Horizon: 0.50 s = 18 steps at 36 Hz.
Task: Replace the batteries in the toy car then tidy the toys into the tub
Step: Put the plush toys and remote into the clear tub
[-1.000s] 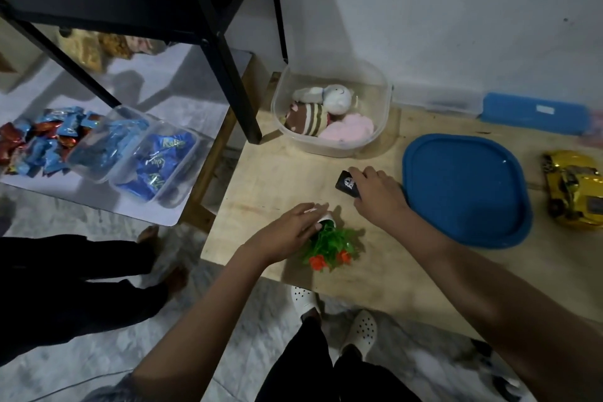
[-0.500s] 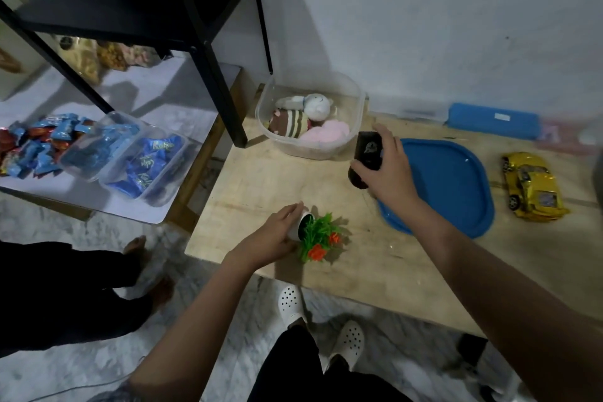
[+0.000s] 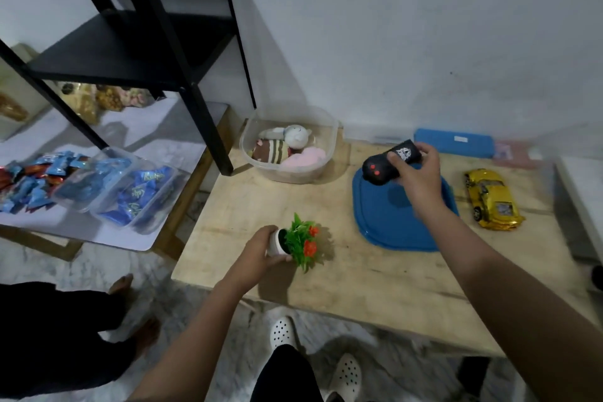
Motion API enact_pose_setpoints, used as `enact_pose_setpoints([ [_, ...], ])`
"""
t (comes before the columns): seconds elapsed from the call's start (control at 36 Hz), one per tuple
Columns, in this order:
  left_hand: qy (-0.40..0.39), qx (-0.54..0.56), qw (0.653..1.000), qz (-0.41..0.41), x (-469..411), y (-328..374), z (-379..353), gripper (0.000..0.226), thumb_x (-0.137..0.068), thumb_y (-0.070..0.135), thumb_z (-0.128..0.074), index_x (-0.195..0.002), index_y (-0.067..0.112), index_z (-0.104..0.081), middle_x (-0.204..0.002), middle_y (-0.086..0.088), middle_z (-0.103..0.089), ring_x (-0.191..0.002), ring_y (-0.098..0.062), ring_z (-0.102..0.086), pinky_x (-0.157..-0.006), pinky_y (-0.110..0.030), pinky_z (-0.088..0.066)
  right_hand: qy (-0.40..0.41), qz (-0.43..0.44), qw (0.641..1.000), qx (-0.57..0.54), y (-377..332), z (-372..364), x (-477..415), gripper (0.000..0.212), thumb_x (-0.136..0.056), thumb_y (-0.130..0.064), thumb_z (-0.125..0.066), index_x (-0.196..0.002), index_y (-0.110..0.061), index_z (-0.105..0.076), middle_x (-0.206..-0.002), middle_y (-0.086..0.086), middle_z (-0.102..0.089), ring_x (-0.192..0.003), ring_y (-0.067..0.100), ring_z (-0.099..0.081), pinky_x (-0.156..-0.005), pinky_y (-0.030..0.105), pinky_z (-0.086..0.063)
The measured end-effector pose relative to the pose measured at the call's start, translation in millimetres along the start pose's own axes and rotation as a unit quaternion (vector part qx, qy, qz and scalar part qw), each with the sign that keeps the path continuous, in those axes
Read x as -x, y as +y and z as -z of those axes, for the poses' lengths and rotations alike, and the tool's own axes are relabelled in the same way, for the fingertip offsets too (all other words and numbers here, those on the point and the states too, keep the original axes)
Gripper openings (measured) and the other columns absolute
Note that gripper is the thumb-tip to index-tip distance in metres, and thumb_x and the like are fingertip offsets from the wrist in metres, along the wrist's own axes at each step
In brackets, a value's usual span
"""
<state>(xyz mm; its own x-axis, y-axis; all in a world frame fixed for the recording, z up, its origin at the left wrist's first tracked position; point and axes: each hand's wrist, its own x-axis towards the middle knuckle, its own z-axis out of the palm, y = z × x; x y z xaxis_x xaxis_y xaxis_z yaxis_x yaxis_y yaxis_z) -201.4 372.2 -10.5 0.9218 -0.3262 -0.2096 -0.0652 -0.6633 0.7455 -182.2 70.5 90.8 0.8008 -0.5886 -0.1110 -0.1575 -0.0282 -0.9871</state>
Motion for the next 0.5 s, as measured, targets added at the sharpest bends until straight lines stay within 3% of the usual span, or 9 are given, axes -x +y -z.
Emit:
enact_pose_setpoints([
  [0.08, 0.037, 0.022, 0.999, -0.004, -2, 6, 12, 0.06, -0.075, 0.026, -0.078, -0.125, 0.014, -0.047, -0.116, 0.001, -0.051, -0.107, -0.015, -0.051, -0.084, -0.022, -0.039, 0.026, -0.051, 0.993, -0.104, -13, 8, -9, 0.047, -0.083, -0.017, -0.069, -0.122, -0.015, -0.042, -0.118, 0.004, -0.046, -0.112, 0.025, -0.055, -0.079, 0.033, -0.056],
  [0.17, 0.077, 0.029, 0.996, -0.026, -11, 20, 30, 0.058, -0.075, 0.025, -0.078, -0.124, 0.014, -0.049, -0.113, 0.003, -0.051, -0.106, -0.013, -0.052, -0.086, -0.022, -0.041, 0.044, -0.073, 0.979, -0.184, -27, 8, -16, 0.036, -0.085, -0.012, -0.066, -0.113, -0.011, -0.044, -0.12, 0.012, -0.049, -0.11, 0.027, -0.057, -0.065, 0.022, -0.058],
  [0.28, 0.13, 0.049, 0.989, -0.048, -31, 41, 59, 0.055, -0.073, 0.028, -0.08, -0.119, 0.017, -0.052, -0.112, 0.003, -0.057, -0.103, -0.011, -0.055, -0.087, -0.027, -0.046, 0.068, -0.091, 0.967, -0.23, -39, -3, -25, 0.033, -0.083, -0.01, -0.068, -0.105, -0.007, -0.044, -0.116, 0.017, -0.052, -0.1, 0.025, -0.06, -0.06, 0.021, -0.058],
  [0.42, 0.175, 0.054, 0.98, -0.082, -71, 66, 94, 0.056, -0.074, 0.028, -0.079, -0.122, 0.019, -0.052, -0.112, 0.006, -0.056, -0.105, -0.009, -0.054, -0.088, -0.025, -0.045, 0.078, -0.084, 0.976, -0.186, -47, -32, -42, 0.037, -0.076, -0.012, -0.075, -0.098, 0.003, -0.05, -0.11, 0.02, -0.055, -0.094, 0.026, -0.063, -0.056, 0.021, -0.057],
  [0.5, 0.19, 0.05, 0.975, -0.103, -101, 81, 113, 0.053, -0.076, 0.024, -0.077, -0.122, 0.018, -0.052, -0.109, 0.01, -0.053, -0.101, -0.006, -0.052, -0.084, -0.02, -0.042, 0.077, -0.06, 0.991, -0.09, -48, -53, -52, 0.038, -0.074, -0.019, -0.077, -0.094, 0.006, -0.055, -0.096, 0.015, -0.059, -0.089, 0.028, -0.063, -0.056, 0.026, -0.057],
])
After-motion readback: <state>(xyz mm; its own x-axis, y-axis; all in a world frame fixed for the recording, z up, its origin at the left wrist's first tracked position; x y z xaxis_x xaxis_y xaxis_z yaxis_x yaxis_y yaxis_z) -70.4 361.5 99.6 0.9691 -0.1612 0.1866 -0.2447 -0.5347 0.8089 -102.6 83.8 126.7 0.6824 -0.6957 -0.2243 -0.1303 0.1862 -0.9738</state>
